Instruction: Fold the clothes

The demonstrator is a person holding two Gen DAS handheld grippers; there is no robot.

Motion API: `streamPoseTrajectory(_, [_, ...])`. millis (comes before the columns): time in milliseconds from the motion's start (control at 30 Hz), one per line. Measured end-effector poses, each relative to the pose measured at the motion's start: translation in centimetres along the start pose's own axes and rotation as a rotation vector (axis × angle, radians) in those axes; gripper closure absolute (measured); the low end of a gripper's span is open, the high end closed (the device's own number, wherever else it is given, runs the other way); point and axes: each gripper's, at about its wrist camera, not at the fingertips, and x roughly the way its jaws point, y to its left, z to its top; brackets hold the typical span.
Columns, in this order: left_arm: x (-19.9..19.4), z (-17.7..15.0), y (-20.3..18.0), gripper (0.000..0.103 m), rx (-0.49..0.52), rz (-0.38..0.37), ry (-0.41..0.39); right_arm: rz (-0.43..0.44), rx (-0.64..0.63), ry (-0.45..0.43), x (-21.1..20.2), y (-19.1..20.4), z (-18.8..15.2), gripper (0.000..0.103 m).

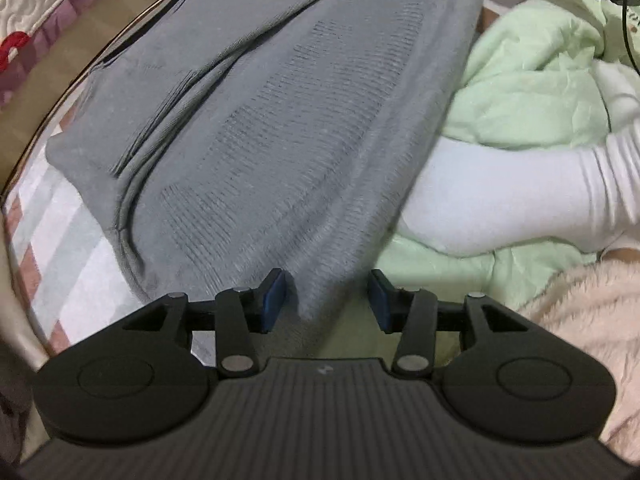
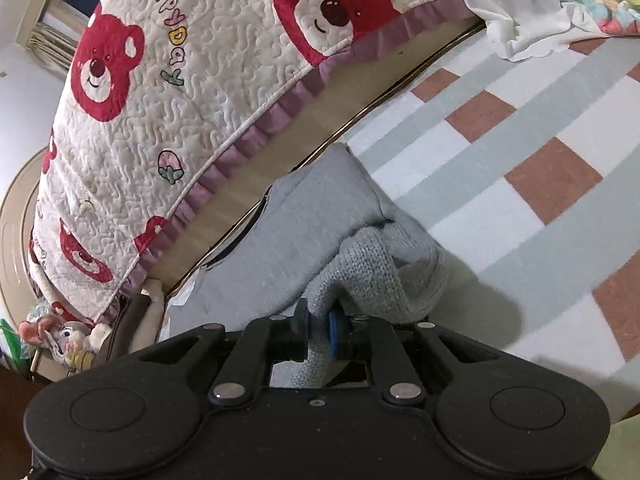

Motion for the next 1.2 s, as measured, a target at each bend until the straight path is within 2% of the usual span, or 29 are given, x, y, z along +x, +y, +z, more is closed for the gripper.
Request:
streamPoseTrajectory(33, [0.0, -0.1, 0.3, 0.071, -0.009, 0.015, 0.006, 0.001, -0.002, -0.001, -0.1, 0.0, 0.1, 0.091])
streamPoseTrajectory(67, [0.0, -0.2, 0.6, 0.093, -0.016, 0.038, 0.019, 0.001, -0.003, -0.002, -0.1, 0.0, 0.2, 0.091])
streamPoseTrajectory(167, [-0.8, -0.4, 0.9, 0.095, -0.033, 0.117, -0.009, 0.008, 0.003, -0.012, -0.3, 0.2, 0.4, 0.091])
streamPoseTrajectory(300, [-2.8, 0.3, 1.4, 0.095, -0.074, 0.217, -0.097, 0.032, 0.051, -0.027, -0.1, 1.0, 1.9, 0.091])
streamPoseTrajectory(433, [-5.5, 3.2, 4.8, 0.095, -0.112, 0.302, -0.184, 0.063, 0.149, 0.013, 3.0, 2.6, 6.6, 0.091])
streamPoseTrajectory(533, [-5.9, 5.9, 8.7, 0.095, -0.167, 0.359, -0.230, 0.026, 0.066, 0.086, 7.0, 5.6, 10.9, 0.091])
streamPoseTrajectory(667, [-3.2, 8.7, 12.4, 0.095, -0.199, 0.421, -0.229, -0.127, 0.014, 0.152, 12.8, 7.9, 14.6, 0.091])
streamPoseTrajectory(733, [-2.2, 9.0, 13.7, 0.095, -0.220, 0.418, -0.242, -0.164, -0.028, 0.171, 14.8, 8.4, 14.7, 0.091])
streamPoseTrajectory(800, [-1.8, 8.6, 15.2, 0.095, -0.266, 0.382, -0.265, -0.187, -0.084, 0.197, 16.6, 9.1, 15.0, 0.091])
streamPoseTrajectory(967, [-0.2, 9.4, 18.5, 0.095, -0.305, 0.356, -0.285, -0.210, -0.131, 0.255, 21.0, 9.2, 17.2, 0.091])
streamPoseTrajectory(1100, [4.0, 10.4, 22.4, 0.094, -0.463, 0.313, -0.259, -0.229, -0.168, 0.300, 24.5, 9.2, 18.9, 0.091])
streamPoseTrajectory(1200, [8.0, 10.5, 23.9, 0.095, -0.552, 0.300, -0.210, -0.296, -0.211, 0.311, 27.8, 8.1, 18.6, 0.092])
